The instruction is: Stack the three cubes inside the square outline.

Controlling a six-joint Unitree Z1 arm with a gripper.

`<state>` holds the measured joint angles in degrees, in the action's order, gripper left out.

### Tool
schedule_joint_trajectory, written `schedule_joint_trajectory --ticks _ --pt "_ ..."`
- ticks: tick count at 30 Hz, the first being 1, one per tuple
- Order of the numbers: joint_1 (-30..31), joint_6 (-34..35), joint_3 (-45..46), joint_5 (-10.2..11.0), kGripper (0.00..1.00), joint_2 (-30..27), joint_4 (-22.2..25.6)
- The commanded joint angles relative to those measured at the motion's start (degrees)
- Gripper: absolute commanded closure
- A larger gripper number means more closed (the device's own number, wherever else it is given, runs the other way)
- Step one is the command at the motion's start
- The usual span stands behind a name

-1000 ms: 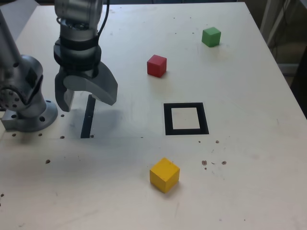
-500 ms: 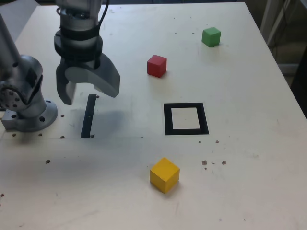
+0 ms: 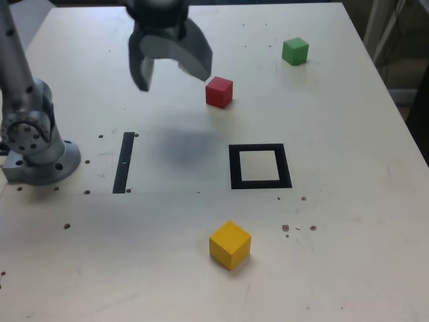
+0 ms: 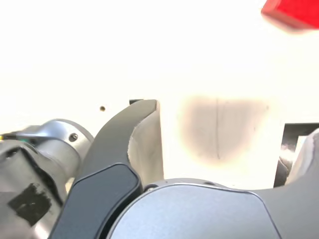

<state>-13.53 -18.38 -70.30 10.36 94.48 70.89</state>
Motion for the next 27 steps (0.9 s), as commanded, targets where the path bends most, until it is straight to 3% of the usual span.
schedule_joint_trajectory --ticks 1,8,17,27 --pt "-0.62 -5.72 -2.76 0.38 0.03 2.33 0.8" --pt "-2.53 -17.16 -10.23 3.88 0.03 10.14 1.17" --pt "-3.96 -21.59 -10.53 9.41 0.06 15.28 -0.05" --pt "-3.98 -21.66 -10.26 9.12 0.09 20.53 -3.74"
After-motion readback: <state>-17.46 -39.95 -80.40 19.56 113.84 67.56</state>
